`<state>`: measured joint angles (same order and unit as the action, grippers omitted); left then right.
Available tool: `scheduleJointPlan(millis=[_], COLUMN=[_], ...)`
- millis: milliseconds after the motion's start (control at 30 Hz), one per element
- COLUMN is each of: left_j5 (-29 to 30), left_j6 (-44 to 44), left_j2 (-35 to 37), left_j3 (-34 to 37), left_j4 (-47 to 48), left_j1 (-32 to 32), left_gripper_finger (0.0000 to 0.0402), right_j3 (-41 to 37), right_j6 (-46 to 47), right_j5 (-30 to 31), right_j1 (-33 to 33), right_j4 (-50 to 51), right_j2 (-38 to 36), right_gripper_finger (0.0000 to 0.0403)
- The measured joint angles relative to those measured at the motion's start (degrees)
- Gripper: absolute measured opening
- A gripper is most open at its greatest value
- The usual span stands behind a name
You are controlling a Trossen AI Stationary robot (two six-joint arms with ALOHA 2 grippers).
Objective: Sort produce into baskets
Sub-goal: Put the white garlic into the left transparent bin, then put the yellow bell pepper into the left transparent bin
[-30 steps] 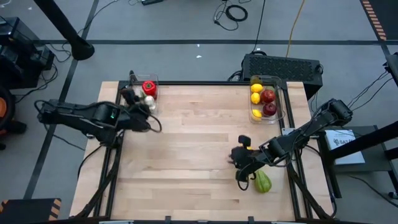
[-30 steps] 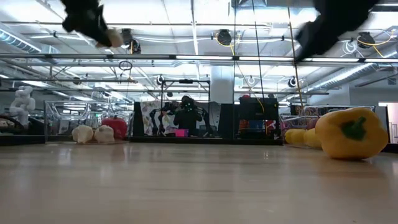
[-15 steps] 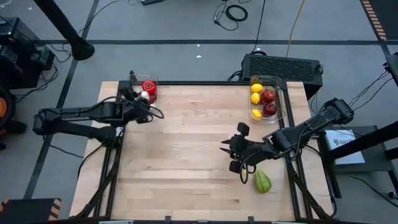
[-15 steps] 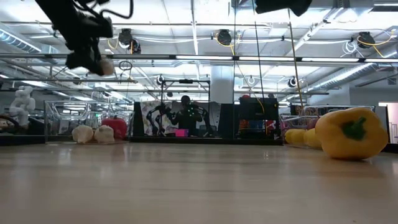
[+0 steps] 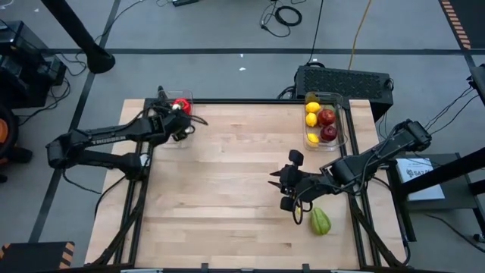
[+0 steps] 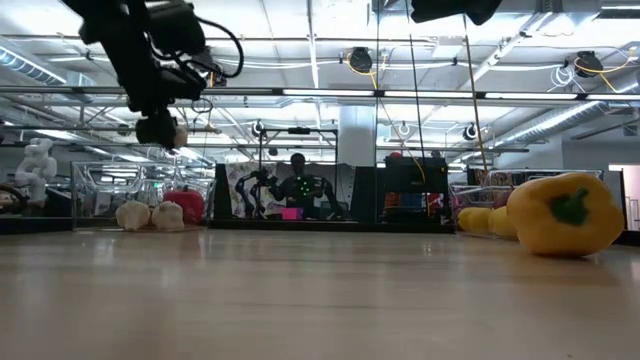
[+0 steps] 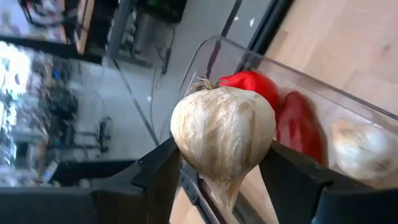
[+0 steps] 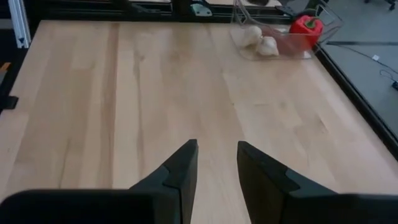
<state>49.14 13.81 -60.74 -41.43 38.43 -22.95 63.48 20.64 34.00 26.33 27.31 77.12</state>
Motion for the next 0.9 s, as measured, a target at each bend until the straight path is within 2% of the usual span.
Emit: scheduleJointPlan(millis=[133, 267, 533, 633, 733, 833, 900], left_j5=[-5.2, -6.6, -7.1, -7.9, -15.3, -26.2, -33.0], left_j6=[-2.3, -2.9, -5.2, -9.4, -15.1, -20.2, -22.0], left_j2=[-1.0, -1.7, -1.6, -1.2, 0.5, 2.7, 4.0], left_j3=[0.0, 0.0, -1.3, -2.9, -5.2, -6.3, -6.3], left_j4=[-1.4, -1.7, -2.0, -1.1, 0.5, -0.3, -2.5], left_j1=[-5.0, -8.2, -8.8, -7.7, -5.6, -2.9, -0.7], left_gripper_finger=[0.0234, 0.0248, 0.0249, 0.0249, 0.0249, 0.0249, 0.0249], right_j3=[0.0, 0.0, 0.0, 0.0, 0.0, 0.0, 0.0], right_j6=[1.8, 2.8, 2.9, 3.3, 7.1, 13.7, 18.2], right_j5=[-1.3, -1.3, -1.3, -1.4, -4.9, -9.7, -10.1], right_j1=[0.1, 0.4, 0.4, 0.4, 0.4, 0.5, 1.5], right_j4=[1.8, 3.0, 3.0, 3.2, 6.0, 10.8, 15.0], right_j2=[0.0, 0.0, 0.0, 0.0, -0.1, -0.1, 0.3], right_gripper_finger=[0.0105, 0.0105, 0.0105, 0.0105, 0.0105, 0.0105, 0.0105])
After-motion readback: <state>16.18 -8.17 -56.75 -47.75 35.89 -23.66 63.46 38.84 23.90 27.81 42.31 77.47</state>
